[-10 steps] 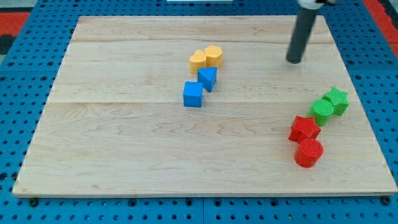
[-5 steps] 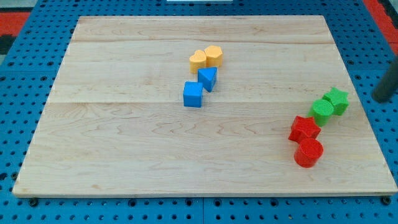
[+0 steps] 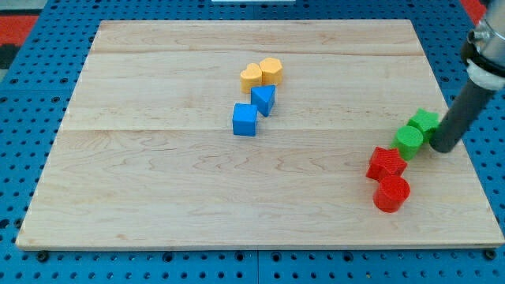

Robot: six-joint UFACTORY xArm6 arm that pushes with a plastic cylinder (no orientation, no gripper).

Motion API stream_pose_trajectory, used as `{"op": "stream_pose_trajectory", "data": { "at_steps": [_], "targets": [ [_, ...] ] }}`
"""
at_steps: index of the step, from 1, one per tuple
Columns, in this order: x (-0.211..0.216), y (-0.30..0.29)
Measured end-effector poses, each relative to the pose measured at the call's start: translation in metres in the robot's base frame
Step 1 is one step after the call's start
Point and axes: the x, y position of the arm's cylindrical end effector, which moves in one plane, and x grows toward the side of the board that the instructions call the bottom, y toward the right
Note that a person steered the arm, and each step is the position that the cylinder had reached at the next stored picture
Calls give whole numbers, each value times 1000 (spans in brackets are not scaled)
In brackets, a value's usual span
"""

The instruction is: Move the green blocks to the right center of the board

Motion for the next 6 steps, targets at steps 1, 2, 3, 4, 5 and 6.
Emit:
{"op": "stream_pose_trajectory", "data": {
  "at_steps": [1, 2, 3, 4, 5, 6],
  "targets": [
    [-55, -5],
    [-71, -5],
    [-71, -5],
    [-40, 4],
    [34, 4],
    [69, 4]
  ]
}}
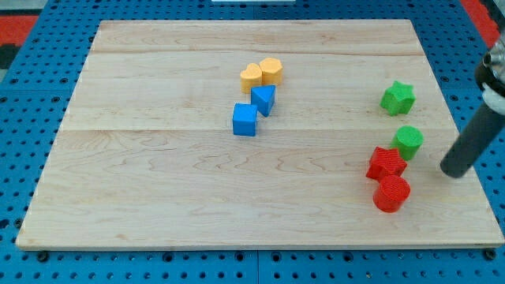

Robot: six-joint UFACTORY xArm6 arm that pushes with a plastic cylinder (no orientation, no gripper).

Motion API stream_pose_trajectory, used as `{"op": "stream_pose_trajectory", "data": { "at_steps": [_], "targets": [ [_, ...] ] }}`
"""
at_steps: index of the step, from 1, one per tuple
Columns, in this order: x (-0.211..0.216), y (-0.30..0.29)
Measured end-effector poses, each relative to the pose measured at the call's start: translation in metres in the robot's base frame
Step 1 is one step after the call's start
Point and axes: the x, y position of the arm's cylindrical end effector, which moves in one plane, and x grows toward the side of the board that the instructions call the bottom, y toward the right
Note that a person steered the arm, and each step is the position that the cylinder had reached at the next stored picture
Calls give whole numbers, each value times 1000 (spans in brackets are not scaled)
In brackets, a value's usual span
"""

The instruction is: Move the green blocks to the right center of the board

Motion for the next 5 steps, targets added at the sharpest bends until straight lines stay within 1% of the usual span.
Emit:
{"op": "stream_pose_trajectory", "data": {
  "at_steps": [1, 2, 3, 5],
  "targets": [
    [40, -3],
    [47, -16],
    [13, -35],
    [-42, -40]
  ]
}}
